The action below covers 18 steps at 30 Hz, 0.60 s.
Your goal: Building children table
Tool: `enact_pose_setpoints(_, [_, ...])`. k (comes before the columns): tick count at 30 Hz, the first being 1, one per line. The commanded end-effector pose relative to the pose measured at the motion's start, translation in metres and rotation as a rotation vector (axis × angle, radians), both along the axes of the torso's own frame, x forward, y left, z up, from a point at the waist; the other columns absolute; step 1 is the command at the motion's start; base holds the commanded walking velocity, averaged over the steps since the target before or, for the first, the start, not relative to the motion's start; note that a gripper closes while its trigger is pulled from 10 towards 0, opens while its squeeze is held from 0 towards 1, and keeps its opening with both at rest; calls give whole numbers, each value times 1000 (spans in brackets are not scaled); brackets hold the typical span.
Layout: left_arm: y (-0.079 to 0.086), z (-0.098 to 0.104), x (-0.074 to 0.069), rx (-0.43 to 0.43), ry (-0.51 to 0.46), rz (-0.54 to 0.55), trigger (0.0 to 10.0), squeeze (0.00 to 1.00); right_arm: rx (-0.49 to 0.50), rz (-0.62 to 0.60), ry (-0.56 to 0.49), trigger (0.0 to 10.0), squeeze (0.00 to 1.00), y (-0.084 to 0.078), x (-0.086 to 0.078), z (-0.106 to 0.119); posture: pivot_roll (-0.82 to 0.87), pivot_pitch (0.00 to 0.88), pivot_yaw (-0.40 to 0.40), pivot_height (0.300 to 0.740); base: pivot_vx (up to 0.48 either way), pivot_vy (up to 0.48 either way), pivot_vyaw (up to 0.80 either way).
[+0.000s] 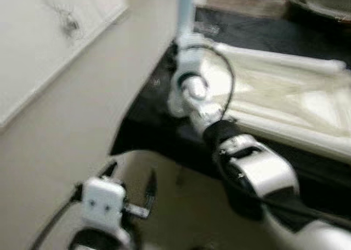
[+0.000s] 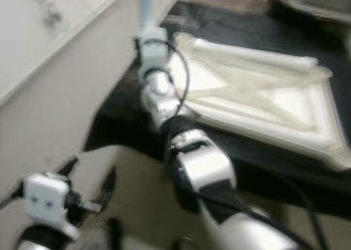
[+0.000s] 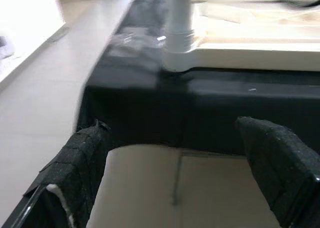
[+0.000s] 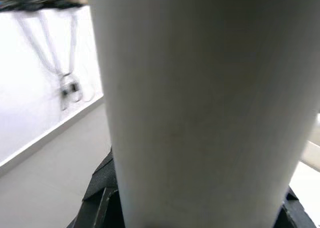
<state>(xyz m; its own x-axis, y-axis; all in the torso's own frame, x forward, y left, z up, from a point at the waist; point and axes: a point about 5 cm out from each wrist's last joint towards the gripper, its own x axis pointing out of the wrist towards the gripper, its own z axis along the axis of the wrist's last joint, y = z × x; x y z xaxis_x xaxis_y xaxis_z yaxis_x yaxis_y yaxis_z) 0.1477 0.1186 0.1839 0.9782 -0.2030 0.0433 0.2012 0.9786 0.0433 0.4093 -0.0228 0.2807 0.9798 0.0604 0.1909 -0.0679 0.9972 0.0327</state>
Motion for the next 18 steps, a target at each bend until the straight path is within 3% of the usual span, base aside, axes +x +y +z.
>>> enact_pose_setpoints(1, [1, -2, -1, 9, 14, -3, 10000, 0, 15, -86, 227, 10000, 0, -6, -2, -53, 115, 270, -88, 740, 0, 0, 0])
enact_pose_setpoints(10, [1, -2, -2, 11, 17, -6, 10000, 0, 125, -364, 243, 10000, 0, -16, -6, -55, 122, 274, -84, 740, 0, 0, 0])
enact_pose_setpoints(18, [0, -2, -1, 10, 14, -9, 10000, 0, 166, -457, 263, 10000, 0, -15, -10, -55, 129, 274, -81, 740, 0, 0, 0])
